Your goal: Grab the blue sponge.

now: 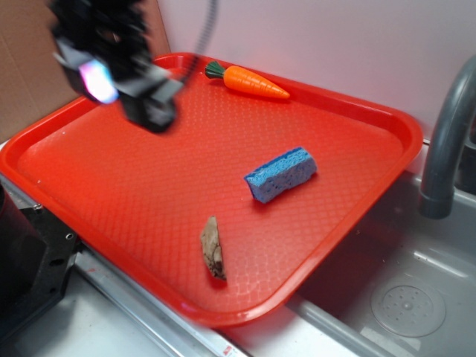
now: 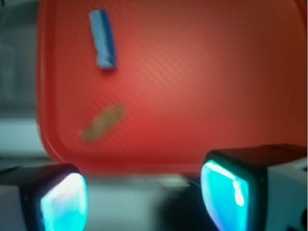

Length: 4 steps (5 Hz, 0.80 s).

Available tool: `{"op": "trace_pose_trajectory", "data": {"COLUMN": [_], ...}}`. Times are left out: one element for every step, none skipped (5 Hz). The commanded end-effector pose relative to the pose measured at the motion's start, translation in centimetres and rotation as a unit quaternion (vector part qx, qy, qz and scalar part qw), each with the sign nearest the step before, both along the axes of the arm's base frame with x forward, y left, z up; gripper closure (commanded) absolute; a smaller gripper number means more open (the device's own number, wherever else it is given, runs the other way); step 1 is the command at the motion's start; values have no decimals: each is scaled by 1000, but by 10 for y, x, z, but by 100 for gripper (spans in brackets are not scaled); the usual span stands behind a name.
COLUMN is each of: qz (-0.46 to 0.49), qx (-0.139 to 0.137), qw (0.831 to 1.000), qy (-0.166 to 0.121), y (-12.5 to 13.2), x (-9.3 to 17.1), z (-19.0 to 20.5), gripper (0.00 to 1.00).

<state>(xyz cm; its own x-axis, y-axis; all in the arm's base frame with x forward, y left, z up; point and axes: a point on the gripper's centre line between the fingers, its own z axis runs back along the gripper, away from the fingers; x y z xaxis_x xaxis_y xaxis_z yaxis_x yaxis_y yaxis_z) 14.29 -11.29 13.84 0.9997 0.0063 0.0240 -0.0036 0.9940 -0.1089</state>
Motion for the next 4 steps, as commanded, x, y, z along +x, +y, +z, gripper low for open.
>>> {"op": "trace_pose_trajectory", "data": {"qz": [50, 58, 53, 42], "qx": [-12, 18, 38, 31], "qw": [994, 993, 993, 995], "qy": [-100, -97, -93, -81], "y": [-35, -30, -24, -19], "x": [58, 84, 100, 104], "z": [-34, -55, -69, -92], "gripper": [0, 0, 0, 0]}}
